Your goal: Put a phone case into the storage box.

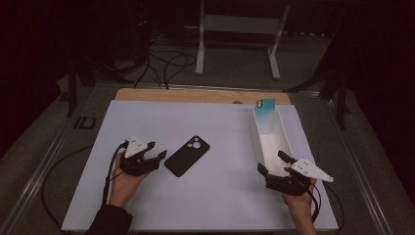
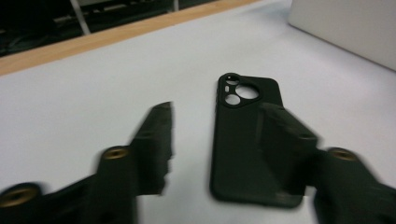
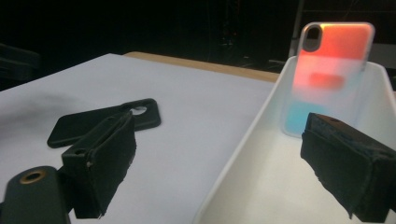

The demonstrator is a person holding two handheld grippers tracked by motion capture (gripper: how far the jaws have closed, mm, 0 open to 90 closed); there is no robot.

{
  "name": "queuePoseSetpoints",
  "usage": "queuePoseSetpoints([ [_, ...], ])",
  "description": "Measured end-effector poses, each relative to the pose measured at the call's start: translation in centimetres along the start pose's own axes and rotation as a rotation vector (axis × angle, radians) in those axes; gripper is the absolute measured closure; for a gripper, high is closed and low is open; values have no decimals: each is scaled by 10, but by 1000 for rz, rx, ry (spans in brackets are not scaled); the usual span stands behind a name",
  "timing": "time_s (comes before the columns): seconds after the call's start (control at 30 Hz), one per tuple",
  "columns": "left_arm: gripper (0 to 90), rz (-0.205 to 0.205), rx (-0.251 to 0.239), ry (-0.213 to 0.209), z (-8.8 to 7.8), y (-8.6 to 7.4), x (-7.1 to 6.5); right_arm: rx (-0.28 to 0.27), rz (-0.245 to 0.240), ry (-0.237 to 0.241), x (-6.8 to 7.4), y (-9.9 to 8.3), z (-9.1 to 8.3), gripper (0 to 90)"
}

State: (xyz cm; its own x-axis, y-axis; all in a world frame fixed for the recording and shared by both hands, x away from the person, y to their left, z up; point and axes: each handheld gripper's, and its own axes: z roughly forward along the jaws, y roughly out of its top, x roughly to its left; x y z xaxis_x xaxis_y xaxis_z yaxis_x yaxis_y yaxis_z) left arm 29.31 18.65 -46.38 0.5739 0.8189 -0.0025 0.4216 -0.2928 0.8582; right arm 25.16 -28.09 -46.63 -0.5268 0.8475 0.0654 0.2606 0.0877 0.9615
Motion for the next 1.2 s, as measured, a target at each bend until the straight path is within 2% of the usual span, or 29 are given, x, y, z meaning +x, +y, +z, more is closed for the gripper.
queuePoseSetpoints([
  [0.1,264,-19,-19,10,-17,-12,2,5,-6,3,2,0,2,98],
  [0.2,183,-50,-47,0,-31,-26,5,7,-11,9,3,0,3,97],
  [0.27,143,-39,-42,-9,-39,-33,5,10,-17,12,3,0,3,93],
  [0.3,124,-19,-37,-20,-44,-38,4,8,-17,14,3,0,3,93],
  [0.33,44,-19,-37,-20,-44,-38,4,8,-17,14,3,0,3,93],
  [0.4,10,-19,-55,-24,-51,-44,2,2,-22,13,3,1,3,93],
  [0.57,1,-24,-84,2,-56,-50,5,-1,-32,19,4,0,2,94],
  [0.83,2,-35,-67,23,-56,-55,9,-8,-39,16,4,-2,1,94],
  [0.9,1,-49,-72,20,-56,-55,10,-8,-42,12,4,-3,1,94],
  [1.03,1,-64,-76,21,-56,-53,9,-4,-36,10,3,-4,2,94],
  [1.2,2,-62,-62,22,-54,-49,7,-5,-31,9,3,-4,3,94],
])
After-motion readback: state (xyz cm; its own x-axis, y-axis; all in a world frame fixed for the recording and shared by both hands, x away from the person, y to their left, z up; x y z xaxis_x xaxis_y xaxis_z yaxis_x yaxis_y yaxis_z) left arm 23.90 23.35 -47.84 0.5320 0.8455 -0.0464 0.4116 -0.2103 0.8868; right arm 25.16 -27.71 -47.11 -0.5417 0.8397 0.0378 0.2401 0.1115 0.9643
